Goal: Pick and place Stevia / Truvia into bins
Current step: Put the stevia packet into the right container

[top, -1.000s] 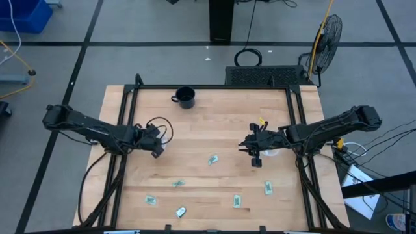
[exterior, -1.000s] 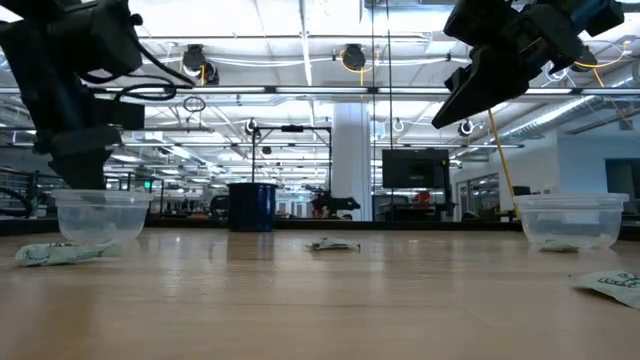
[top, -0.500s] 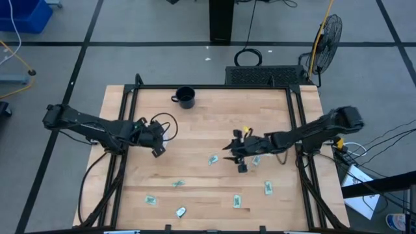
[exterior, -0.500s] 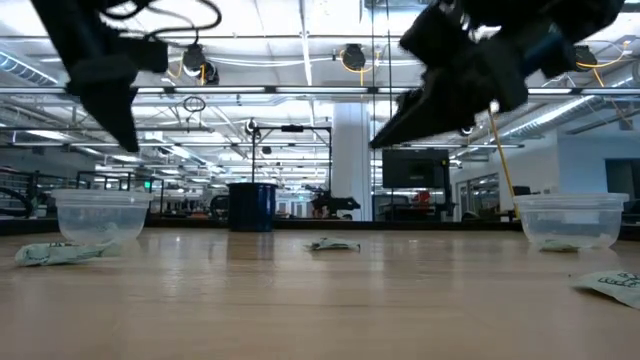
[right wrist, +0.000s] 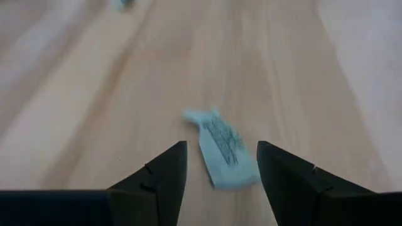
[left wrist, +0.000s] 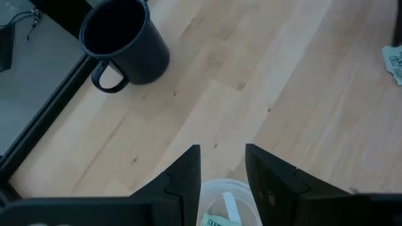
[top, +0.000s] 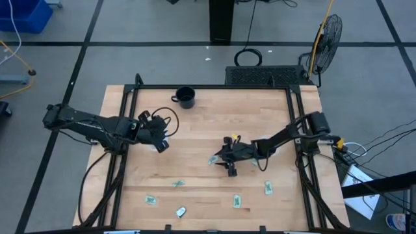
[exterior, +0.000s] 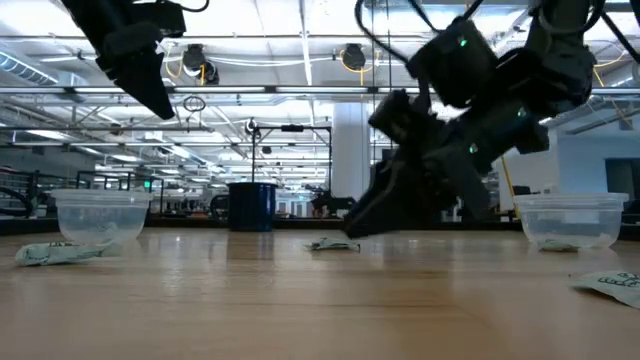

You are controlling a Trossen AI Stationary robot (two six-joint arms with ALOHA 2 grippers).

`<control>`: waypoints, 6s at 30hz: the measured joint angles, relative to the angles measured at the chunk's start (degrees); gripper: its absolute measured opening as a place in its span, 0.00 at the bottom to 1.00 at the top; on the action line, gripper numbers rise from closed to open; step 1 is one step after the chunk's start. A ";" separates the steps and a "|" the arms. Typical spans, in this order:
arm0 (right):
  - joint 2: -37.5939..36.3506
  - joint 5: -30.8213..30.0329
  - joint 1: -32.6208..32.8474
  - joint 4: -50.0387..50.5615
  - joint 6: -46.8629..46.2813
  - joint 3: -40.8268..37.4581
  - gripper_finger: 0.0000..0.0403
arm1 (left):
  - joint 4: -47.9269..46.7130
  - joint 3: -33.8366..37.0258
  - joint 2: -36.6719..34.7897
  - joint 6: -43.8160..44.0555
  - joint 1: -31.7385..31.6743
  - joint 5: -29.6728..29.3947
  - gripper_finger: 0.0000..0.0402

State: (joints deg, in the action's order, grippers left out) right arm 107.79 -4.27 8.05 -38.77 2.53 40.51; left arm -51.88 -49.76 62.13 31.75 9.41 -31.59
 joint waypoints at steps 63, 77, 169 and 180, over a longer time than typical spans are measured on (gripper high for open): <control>-43.47 -12.23 10.28 96.64 -42.63 -0.07 0.22 | 2.62 0.02 0.02 3.45 0.00 0.04 0.33; -47.06 -12.15 10.92 76.49 -17.26 -0.04 0.21 | 2.69 0.02 0.00 4.65 0.00 0.10 0.33; -41.55 -25.59 17.05 87.87 -60.25 -8.05 0.02 | 2.99 0.04 0.53 12.99 0.65 -0.20 0.33; -41.57 -25.55 17.05 85.05 -54.31 -8.11 0.18 | 14.20 0.06 4.92 -0.45 6.43 16.15 0.33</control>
State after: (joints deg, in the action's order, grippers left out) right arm 66.22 -29.82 25.10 46.28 -51.77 32.40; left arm -37.68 -49.69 67.05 31.30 15.84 -15.45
